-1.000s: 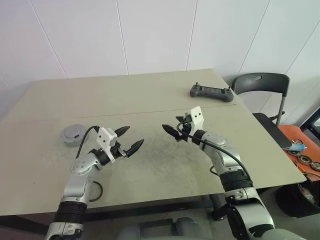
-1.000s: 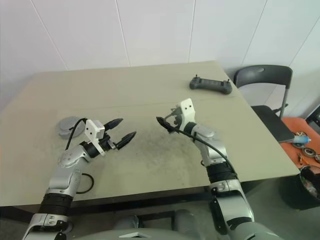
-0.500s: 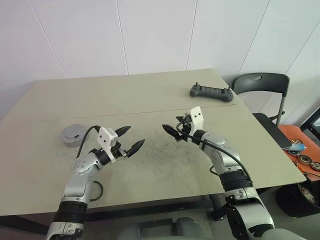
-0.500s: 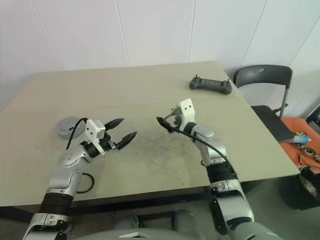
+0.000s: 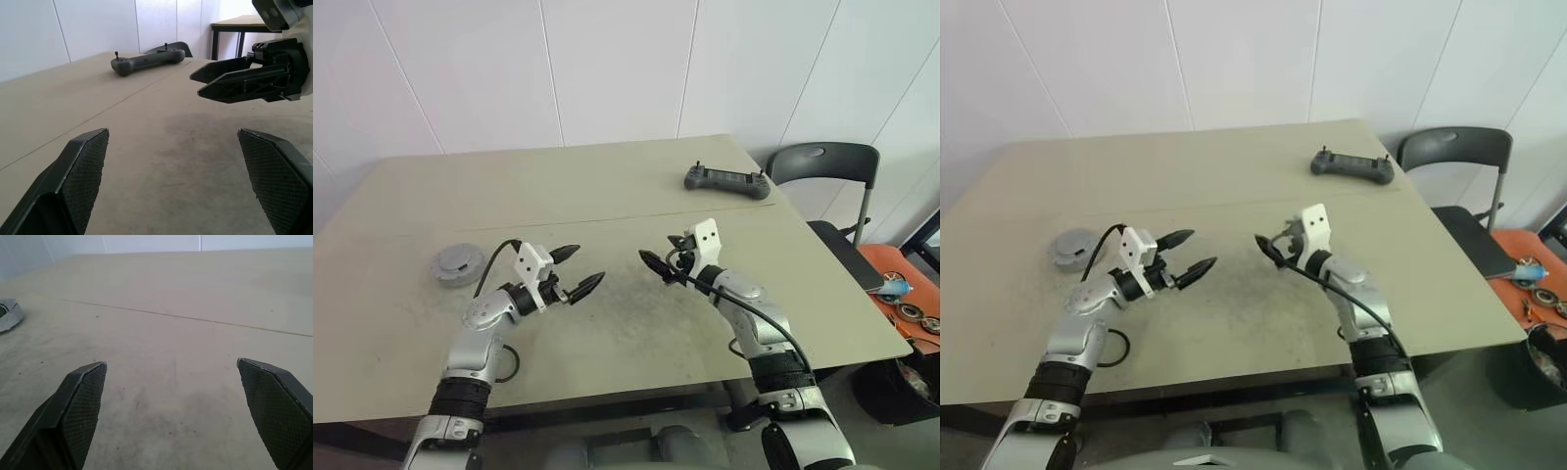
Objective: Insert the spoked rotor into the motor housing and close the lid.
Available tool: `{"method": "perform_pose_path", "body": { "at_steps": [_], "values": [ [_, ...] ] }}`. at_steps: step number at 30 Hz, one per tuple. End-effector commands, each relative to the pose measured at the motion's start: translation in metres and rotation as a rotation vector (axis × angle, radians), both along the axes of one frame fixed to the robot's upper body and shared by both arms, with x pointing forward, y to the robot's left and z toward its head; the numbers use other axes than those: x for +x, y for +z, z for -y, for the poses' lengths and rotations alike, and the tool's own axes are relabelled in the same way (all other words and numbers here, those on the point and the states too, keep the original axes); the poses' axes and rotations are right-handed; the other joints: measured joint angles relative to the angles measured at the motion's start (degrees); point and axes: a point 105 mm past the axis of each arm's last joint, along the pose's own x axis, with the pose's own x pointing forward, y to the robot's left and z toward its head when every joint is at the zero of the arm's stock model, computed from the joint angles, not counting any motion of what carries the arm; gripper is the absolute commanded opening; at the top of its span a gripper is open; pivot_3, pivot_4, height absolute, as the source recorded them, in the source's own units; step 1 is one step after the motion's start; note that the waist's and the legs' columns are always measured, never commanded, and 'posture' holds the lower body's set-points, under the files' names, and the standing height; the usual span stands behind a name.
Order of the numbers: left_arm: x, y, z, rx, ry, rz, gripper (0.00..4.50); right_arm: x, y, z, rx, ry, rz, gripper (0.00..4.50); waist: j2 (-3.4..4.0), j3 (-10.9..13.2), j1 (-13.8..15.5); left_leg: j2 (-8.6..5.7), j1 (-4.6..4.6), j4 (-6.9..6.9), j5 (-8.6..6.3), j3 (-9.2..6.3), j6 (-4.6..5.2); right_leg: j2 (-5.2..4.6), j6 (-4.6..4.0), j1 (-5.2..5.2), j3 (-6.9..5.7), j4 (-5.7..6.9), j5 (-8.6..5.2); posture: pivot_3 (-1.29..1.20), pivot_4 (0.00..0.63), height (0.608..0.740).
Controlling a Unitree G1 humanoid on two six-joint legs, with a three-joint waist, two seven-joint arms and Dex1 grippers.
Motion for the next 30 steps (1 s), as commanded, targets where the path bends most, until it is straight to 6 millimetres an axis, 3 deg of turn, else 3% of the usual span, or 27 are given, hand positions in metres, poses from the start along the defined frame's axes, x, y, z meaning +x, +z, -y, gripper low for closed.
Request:
{"method": "perform_pose_path", "body": {
  "at_steps": [1,9,30],
  "values": [
    [0.005,0.01,0.005,-0.001,-0.033,0.043,4.5,0.0,0.02,0.005,0.016,-0.021,0.066,4.46,0.0,0.0,0.01,0.0,0.0,0.0,0.0,0.0,0.0,0.0,0.0,0.0,0.0,0.0,0.0,0.0,0.0,0.74],
    [0.008,0.009,0.01,-0.003,-0.049,0.046,4.5,-0.001,0.02,0.012,0.012,-0.045,0.063,4.46,0.0,0.0,0.06,0.0,0.01,0.02,0.0,0.0,0.0,-0.01,0.0,0.02,0.0,0.0,0.0,0.0,0.0,0.74],
    [0.004,0.015,0.004,-0.007,0.003,0.08,4.5,0.011,0.026,-0.003,0.013,0.018,0.077,4.46,0.0,0.0,0.07,0.0,0.01,0.01,0.0,-0.01,0.0,0.0,0.02,0.02,0.0,0.0,0.01,0.0,0.0,0.74]
  ]
}}
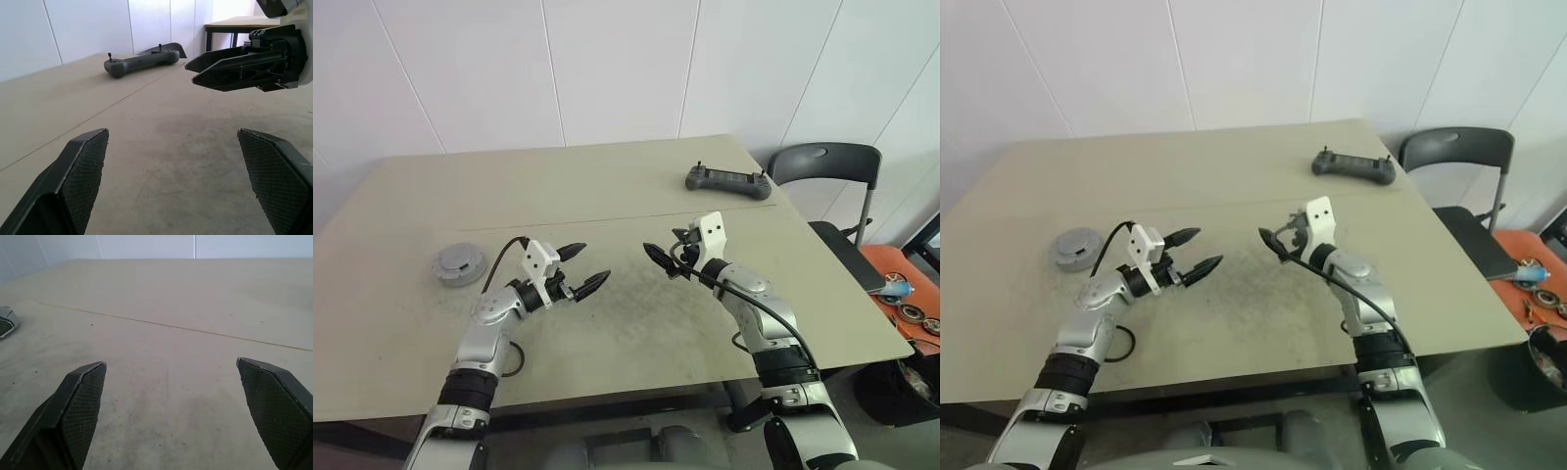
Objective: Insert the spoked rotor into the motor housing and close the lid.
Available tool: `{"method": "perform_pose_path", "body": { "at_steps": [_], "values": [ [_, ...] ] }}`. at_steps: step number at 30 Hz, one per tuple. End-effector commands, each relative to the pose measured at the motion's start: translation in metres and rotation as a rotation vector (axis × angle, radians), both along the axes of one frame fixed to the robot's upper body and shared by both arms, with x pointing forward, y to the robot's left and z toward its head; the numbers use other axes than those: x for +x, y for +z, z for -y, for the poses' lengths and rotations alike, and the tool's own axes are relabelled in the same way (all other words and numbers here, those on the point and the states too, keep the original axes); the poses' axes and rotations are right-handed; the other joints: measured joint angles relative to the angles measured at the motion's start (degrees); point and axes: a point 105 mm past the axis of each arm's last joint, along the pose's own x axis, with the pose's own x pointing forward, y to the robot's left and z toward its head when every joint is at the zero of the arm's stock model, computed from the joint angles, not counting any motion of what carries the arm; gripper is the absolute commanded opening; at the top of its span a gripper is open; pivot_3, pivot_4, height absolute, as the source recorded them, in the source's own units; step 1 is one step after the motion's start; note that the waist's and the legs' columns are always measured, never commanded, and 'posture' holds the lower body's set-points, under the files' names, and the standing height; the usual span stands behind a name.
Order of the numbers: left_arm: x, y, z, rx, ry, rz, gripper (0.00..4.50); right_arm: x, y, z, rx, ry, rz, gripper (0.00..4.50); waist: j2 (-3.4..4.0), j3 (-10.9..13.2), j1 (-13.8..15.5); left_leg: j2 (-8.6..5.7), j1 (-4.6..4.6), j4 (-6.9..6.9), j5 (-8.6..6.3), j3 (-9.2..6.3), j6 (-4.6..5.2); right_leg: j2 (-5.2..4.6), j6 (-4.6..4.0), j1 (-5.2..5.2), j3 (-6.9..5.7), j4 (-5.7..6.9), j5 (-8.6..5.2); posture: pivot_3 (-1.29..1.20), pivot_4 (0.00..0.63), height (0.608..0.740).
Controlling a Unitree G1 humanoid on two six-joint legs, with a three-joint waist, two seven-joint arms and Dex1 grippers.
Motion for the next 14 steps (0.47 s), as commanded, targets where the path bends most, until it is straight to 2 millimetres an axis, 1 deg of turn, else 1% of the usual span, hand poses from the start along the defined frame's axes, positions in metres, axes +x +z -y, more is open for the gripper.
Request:
{"method": "perform_pose_path", "body": {
  "at_steps": [1,14],
  "values": [
    [-0.0003,0.0144,-0.0034,-0.003,0.012,0.059,4.5,0.0034,0.0157,-0.0068,0.016,0.023,0.058,4.46,0.0,0.0,-0.02,0.0,0.0,0.0,0.0,0.0,0.0,0.0,0.0,0.0,0.0,0.0,0.0,0.0,0.0,0.74],
    [-0.0031,0.0127,-0.0049,0.004,0.017,0.054,4.5,0.0019,0.0143,-0.0093,0.018,0.034,0.053,4.46,0.0,0.0,-0.05,0.0,0.0,0.01,0.0,0.0,0.0,0.0,-0.01,0.0,0.0,0.0,0.0,0.0,0.0,0.74]
  ]
}}
